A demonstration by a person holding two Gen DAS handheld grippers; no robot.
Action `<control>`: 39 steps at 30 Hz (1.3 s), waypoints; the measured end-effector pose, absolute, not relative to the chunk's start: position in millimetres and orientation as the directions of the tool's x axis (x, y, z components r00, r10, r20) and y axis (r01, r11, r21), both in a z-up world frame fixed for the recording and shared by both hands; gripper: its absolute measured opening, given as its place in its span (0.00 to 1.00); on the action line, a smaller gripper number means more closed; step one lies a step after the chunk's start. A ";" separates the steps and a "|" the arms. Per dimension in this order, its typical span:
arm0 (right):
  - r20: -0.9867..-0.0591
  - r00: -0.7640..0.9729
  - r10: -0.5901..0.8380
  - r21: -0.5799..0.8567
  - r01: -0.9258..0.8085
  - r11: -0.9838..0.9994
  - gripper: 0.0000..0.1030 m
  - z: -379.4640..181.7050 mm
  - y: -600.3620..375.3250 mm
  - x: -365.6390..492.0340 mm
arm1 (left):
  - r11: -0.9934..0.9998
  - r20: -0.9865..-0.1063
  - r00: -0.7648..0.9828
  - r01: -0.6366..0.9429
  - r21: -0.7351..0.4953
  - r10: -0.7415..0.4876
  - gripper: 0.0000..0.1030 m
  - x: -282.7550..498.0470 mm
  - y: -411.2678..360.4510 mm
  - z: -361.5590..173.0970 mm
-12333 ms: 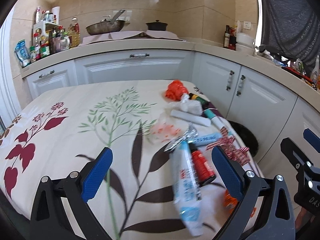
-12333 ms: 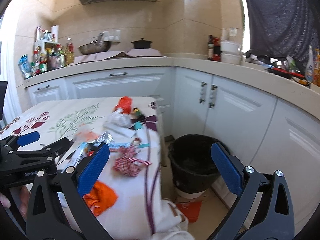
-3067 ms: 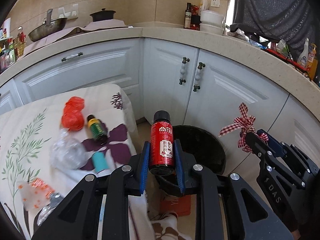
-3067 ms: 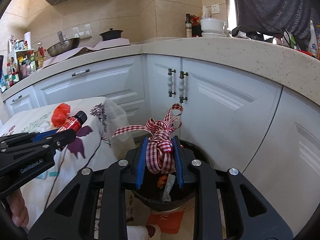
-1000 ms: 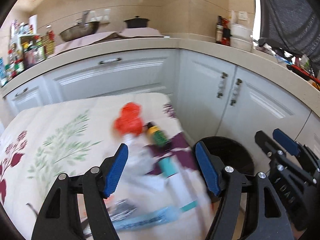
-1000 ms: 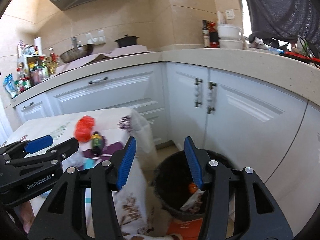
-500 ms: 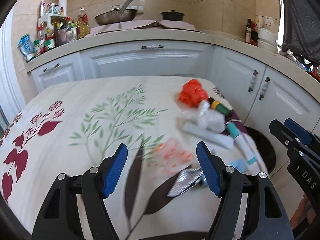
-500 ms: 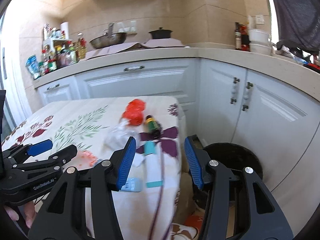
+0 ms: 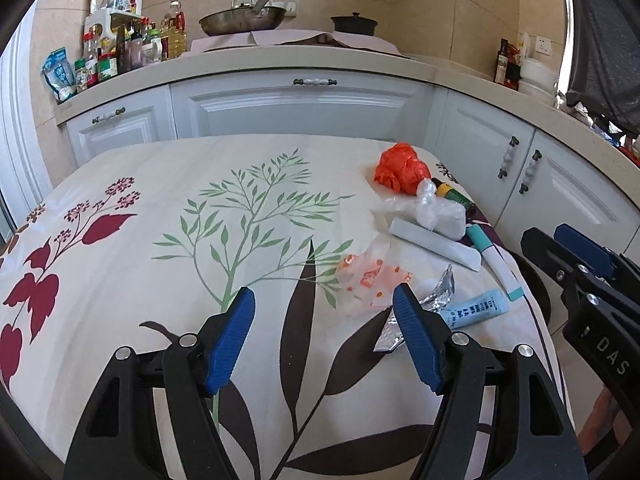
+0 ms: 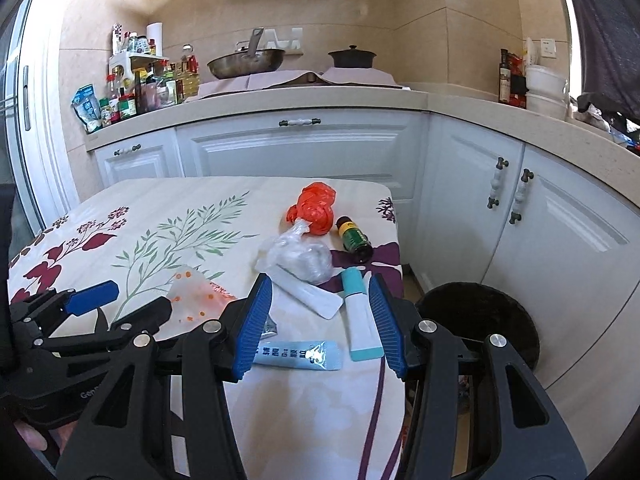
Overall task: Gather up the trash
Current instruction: 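Move both open tools back over the remaining table items, then grasp the clear orange-printed wrapper with the left tool while the right tool grasps the silver foil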
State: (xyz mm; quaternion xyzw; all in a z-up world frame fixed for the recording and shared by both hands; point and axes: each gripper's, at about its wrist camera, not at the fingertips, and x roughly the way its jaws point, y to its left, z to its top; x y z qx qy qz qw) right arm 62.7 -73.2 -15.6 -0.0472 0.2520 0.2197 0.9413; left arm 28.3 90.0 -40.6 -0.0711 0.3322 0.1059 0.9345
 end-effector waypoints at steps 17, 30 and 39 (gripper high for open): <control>-0.514 0.762 0.395 0.037 -0.440 0.897 0.48 -16.5 -70.6 69.8 | 0.983 -0.685 0.728 -0.150 -0.107 0.036 0.31 59.6 88.9 -48.1; -0.529 0.751 0.396 0.028 -0.451 0.892 0.48 -19.8 -64.1 69.9 | 0.984 -0.675 0.737 -0.137 -0.112 0.026 0.04 51.9 93.3 -46.7; -0.543 0.733 0.410 0.016 -0.480 0.877 0.48 -21.7 -49.1 65.0 | 0.970 -0.660 0.748 -0.204 -0.131 0.068 0.03 36.9 122.6 -38.9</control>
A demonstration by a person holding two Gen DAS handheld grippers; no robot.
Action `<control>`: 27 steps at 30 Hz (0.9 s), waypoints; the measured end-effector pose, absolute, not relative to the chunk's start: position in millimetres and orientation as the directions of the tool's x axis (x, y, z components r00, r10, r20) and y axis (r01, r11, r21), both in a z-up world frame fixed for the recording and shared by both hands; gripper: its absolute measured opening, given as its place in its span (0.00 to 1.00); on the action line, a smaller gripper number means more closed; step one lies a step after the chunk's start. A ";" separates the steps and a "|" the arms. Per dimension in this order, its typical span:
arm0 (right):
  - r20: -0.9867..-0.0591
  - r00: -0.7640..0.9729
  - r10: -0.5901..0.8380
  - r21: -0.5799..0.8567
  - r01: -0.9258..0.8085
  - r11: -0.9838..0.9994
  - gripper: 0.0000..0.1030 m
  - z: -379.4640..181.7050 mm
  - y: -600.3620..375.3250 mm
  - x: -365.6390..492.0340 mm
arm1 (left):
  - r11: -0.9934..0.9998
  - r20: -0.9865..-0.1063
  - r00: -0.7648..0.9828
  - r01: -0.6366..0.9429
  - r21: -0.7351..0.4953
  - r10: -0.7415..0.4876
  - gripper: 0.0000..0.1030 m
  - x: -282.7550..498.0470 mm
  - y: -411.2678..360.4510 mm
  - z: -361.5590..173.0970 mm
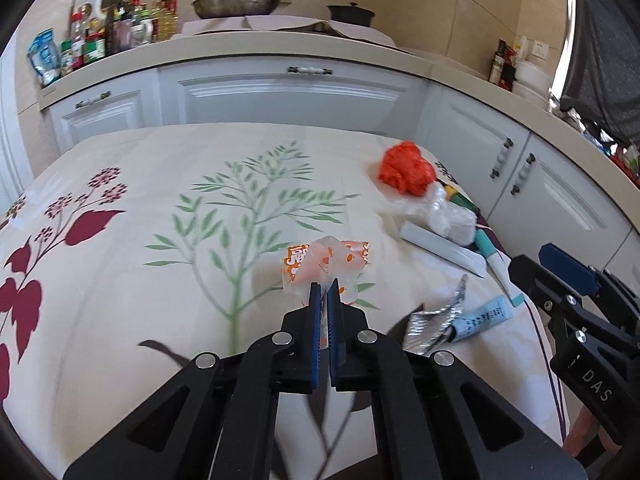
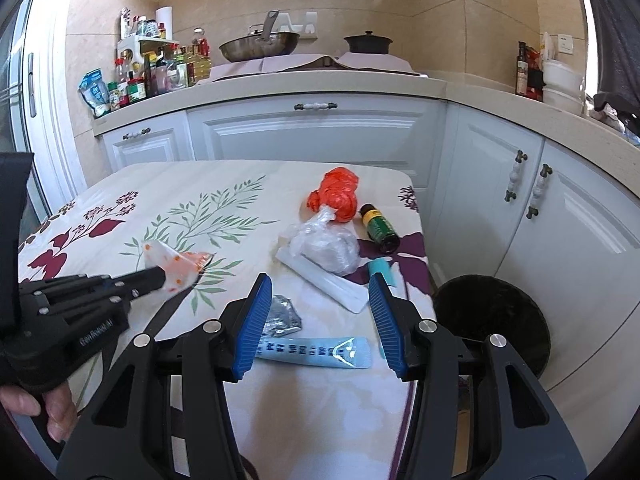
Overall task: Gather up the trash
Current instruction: 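Grasp the clear orange-printed wrapper with the left tool while the right tool grasps the silver foil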
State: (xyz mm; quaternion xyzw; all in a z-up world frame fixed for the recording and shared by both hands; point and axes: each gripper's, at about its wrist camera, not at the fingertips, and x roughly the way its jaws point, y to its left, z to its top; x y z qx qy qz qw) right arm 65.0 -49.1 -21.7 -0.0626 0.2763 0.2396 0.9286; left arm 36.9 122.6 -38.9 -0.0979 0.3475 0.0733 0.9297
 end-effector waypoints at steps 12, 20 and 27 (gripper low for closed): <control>-0.603 0.685 0.408 -0.002 -0.513 0.858 0.48 -29.2 -18.0 68.7 | 0.946 -0.663 0.736 -0.296 -0.134 0.136 0.03 17.3 165.7 -39.3; -0.676 0.633 0.377 0.006 -0.507 0.862 0.36 -40.5 -10.1 82.3 | 0.932 -0.675 0.723 -0.330 -0.148 0.148 0.03 13.3 182.7 -44.2; -0.714 0.596 0.368 0.016 -0.511 0.859 0.22 -47.7 -6.6 88.1 | 0.934 -0.680 0.722 -0.320 -0.159 0.132 0.03 17.1 182.9 -46.0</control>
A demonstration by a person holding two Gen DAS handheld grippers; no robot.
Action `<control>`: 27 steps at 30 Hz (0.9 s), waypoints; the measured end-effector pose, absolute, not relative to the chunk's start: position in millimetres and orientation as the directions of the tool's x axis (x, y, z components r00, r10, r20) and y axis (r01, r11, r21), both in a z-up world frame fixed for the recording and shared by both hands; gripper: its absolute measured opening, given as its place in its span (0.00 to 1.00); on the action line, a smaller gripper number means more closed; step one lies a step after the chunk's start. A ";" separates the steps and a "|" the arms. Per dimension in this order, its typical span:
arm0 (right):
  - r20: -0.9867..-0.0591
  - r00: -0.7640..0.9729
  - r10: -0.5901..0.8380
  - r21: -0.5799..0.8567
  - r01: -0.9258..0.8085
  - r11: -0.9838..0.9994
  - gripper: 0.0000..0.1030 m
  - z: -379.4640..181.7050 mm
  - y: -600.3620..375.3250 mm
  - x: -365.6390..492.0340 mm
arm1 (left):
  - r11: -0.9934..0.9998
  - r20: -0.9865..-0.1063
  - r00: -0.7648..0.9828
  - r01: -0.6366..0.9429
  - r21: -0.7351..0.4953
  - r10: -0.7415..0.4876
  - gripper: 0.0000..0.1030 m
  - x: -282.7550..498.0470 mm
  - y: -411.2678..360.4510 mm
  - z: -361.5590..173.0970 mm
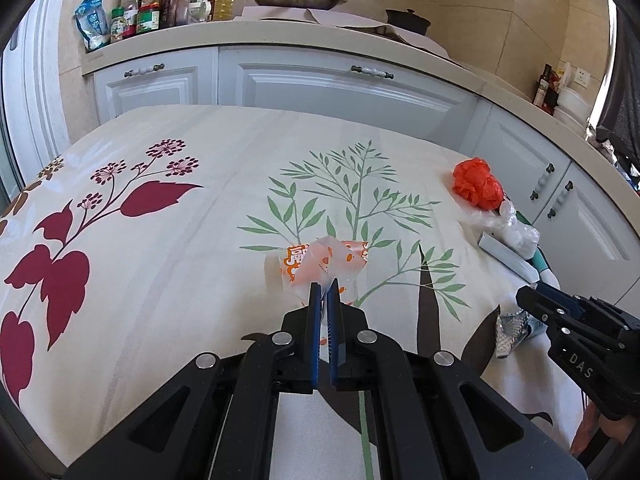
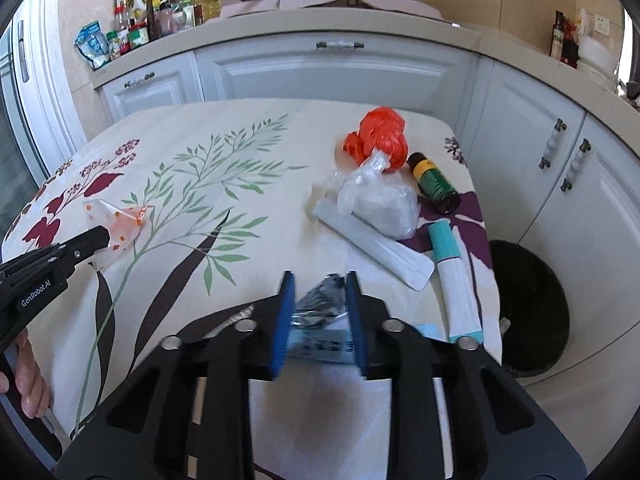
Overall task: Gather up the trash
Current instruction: 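Grasp the clear orange-printed wrapper with the left tool while the right tool grasps the silver foil, then carry both wrappers toward the black bin and hold them above it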
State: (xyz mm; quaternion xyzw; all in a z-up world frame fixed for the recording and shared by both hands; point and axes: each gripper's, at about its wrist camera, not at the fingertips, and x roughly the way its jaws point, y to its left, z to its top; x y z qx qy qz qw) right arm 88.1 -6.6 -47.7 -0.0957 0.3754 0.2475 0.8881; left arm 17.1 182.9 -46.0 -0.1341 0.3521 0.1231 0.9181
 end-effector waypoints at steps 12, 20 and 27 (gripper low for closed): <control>-0.704 0.592 0.391 0.034 -0.522 0.852 0.05 -46.7 -8.1 86.3 | 0.937 -0.680 0.723 -0.311 -0.162 0.122 0.03 18.4 179.5 -46.1; -0.671 0.610 0.421 0.048 -0.532 0.846 0.05 -39.5 -11.9 81.5 | 0.938 -0.676 0.727 -0.307 -0.160 0.122 0.03 18.1 175.3 -43.8; -0.626 0.624 0.468 0.079 -0.546 0.834 0.05 -28.4 -17.7 77.0 | 0.940 -0.668 0.733 -0.303 -0.155 0.126 0.03 16.5 169.8 -37.9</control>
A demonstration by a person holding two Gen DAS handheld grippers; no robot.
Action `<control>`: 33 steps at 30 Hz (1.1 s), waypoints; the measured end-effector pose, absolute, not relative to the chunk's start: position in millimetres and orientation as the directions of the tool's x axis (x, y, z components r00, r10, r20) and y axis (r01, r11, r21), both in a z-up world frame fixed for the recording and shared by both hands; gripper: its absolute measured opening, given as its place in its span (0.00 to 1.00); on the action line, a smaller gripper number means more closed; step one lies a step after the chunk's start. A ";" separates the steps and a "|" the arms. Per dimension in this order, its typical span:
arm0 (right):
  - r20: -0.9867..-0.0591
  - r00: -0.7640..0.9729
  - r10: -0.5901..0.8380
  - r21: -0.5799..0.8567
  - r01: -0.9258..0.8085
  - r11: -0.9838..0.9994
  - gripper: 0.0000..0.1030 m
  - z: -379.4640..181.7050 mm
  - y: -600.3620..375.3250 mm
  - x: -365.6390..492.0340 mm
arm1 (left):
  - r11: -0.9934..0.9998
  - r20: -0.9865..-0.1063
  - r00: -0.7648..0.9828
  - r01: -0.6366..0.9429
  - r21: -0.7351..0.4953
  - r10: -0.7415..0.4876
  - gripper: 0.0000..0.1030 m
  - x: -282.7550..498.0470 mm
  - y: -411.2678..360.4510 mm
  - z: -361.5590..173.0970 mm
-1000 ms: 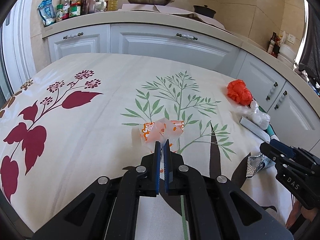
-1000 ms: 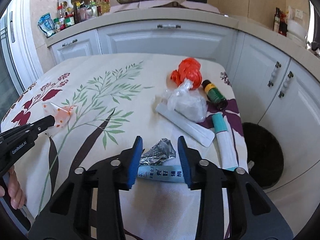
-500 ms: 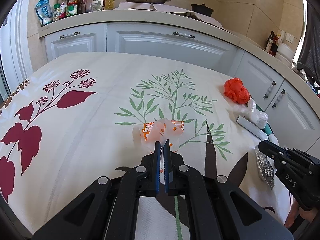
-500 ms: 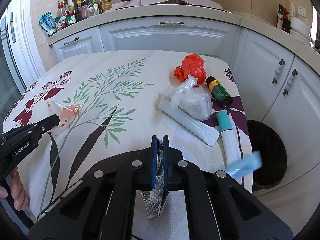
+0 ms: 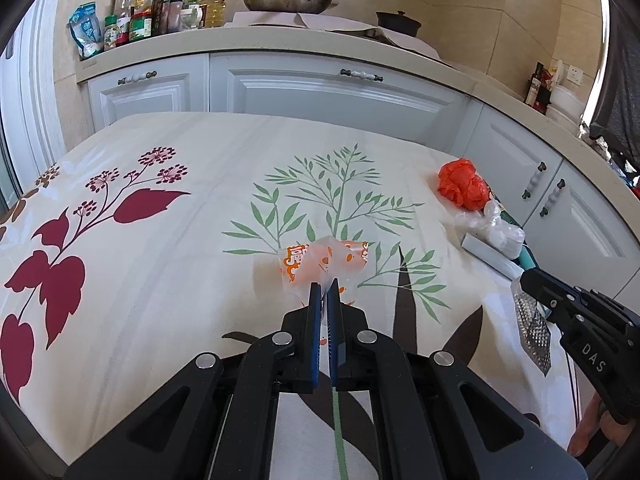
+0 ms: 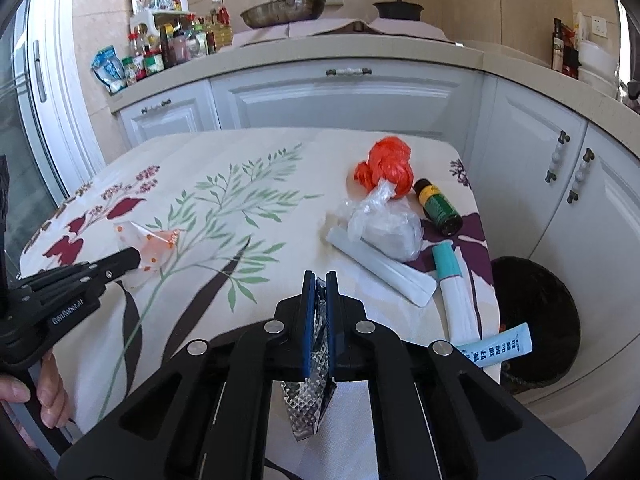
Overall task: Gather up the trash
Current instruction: 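Carry both wrappers toward the black bin and hold them above it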
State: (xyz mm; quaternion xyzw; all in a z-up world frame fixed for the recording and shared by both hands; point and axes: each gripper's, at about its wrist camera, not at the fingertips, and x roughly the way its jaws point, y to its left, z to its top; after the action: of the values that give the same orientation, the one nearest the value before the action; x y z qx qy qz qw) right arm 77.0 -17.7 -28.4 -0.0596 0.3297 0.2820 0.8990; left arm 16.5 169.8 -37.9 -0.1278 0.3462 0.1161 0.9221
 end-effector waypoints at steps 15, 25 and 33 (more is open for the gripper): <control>-0.550 0.670 0.498 0.100 -0.539 0.836 0.05 1.5 -42.7 71.1 | 0.952 -0.647 0.754 -0.268 -0.147 0.112 0.03 18.2 145.0 -23.7; -0.520 0.717 0.464 0.109 -0.483 0.869 0.05 11.9 -78.0 79.6 | 0.970 -0.626 0.776 -0.200 -0.137 0.072 0.03 31.5 114.0 -8.8; -0.515 0.745 0.423 0.125 -0.423 0.897 0.05 8.8 -112.1 93.6 | 0.983 -0.628 0.777 -0.142 -0.118 0.036 0.03 44.5 83.7 -6.4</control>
State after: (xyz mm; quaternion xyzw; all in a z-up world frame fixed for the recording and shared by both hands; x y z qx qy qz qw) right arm 93.6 -112.1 8.8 0.0001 0.2759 0.2264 0.9342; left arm 44.5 83.7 -6.4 -0.0798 0.3305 0.0475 0.9392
